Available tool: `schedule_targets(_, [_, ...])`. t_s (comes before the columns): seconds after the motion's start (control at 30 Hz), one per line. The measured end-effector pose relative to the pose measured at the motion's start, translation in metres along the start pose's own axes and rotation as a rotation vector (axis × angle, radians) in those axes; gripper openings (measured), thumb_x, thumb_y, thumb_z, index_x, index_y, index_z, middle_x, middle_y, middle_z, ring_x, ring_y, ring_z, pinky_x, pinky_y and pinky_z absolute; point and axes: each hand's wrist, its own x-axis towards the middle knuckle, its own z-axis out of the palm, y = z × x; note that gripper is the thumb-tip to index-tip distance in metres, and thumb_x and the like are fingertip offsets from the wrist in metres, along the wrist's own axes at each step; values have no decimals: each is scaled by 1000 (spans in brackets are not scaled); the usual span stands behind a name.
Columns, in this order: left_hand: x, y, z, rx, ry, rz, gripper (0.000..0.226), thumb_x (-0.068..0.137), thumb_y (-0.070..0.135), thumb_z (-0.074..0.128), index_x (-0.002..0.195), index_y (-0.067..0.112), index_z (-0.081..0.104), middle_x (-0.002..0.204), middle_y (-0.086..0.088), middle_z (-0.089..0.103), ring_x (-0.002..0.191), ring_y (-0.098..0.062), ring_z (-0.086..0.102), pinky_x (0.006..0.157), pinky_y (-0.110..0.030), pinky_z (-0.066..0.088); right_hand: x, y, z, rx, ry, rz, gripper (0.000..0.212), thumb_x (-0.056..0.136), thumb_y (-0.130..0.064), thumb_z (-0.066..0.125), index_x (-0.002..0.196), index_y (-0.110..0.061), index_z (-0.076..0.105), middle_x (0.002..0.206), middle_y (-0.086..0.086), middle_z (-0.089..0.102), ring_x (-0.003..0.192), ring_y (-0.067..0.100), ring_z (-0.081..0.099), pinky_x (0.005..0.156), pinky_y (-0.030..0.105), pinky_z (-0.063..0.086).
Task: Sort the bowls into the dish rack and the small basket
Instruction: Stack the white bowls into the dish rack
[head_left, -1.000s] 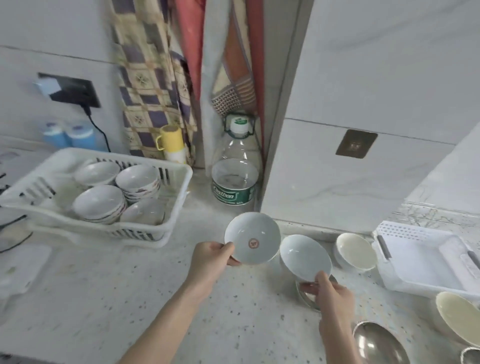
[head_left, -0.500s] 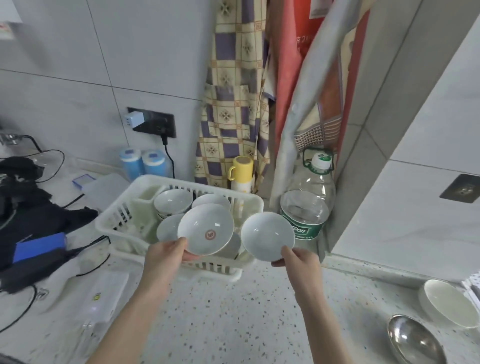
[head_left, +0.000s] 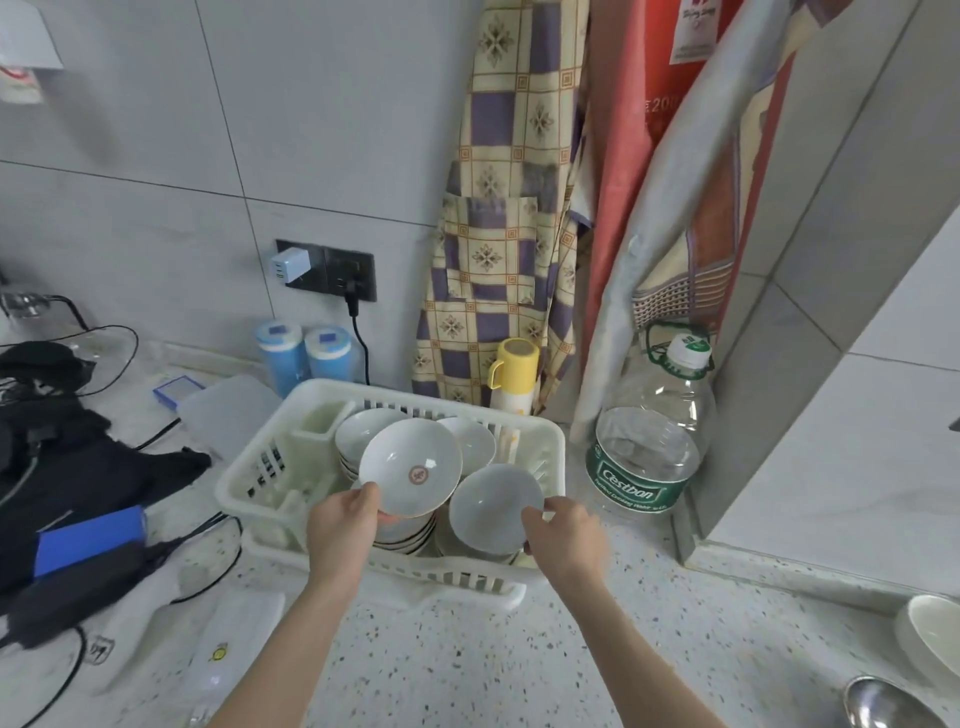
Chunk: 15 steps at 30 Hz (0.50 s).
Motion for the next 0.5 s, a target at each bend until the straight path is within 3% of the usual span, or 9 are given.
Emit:
schedule_targets(0.1, [11,0,4,15,-3,29,36,89,19,52,59,11,70,55,8,71,57,-12,52,52,-27,36,4,1,9,-150,47,-33,29,86,-36,47,98,-24,70,77,-1,72,71,19,63,61,25,48])
schedule_targets(0.2, [17,0,9,21,-44,36,39,90,18,53,57,10,72,57,5,72,67,-15,60,57,-27,39,6,3,15,-228,66,-66,27,88,-37,45,89,-23,68,72,-3,69,66,20,59,60,25,46])
schedule_targets(0.3, [16,-3,14,-22,-57,5,41,88,17,55,50,16,71,58,-1,73,71,-13,63,61,-27,42,8,4,19,-320,89,-85,28,90,-35,43,78,-20,64,62,-2,57,58,20,51,54,25,38])
schedule_targets(0.5, [11,-2,18,-33,-91,-1,31,69,35,49,47,29,71,54,7,70,70,-12,60,63,-28,43,14,1,21,-412,32,-57,23,88,-28,43,73,-19,58,63,-3,51,60,20,47,47,23,26])
